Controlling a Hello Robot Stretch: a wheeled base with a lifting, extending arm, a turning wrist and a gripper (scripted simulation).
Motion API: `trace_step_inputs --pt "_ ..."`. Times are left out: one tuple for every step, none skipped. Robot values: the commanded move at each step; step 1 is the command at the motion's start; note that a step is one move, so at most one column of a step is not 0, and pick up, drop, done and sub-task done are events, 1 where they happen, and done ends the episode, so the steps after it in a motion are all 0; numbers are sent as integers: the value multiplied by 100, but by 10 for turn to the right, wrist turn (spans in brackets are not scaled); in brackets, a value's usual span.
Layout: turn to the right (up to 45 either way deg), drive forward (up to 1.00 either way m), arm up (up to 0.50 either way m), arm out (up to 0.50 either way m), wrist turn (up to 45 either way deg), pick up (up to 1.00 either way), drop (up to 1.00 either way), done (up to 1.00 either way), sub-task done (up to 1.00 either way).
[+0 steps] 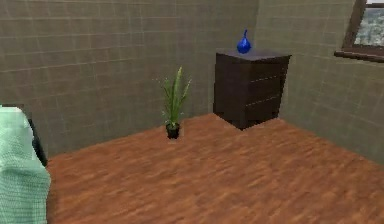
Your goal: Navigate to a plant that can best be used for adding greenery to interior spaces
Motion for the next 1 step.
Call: trace_step_inputs --pt "-90 0 0 0 0 0 0 0 0"
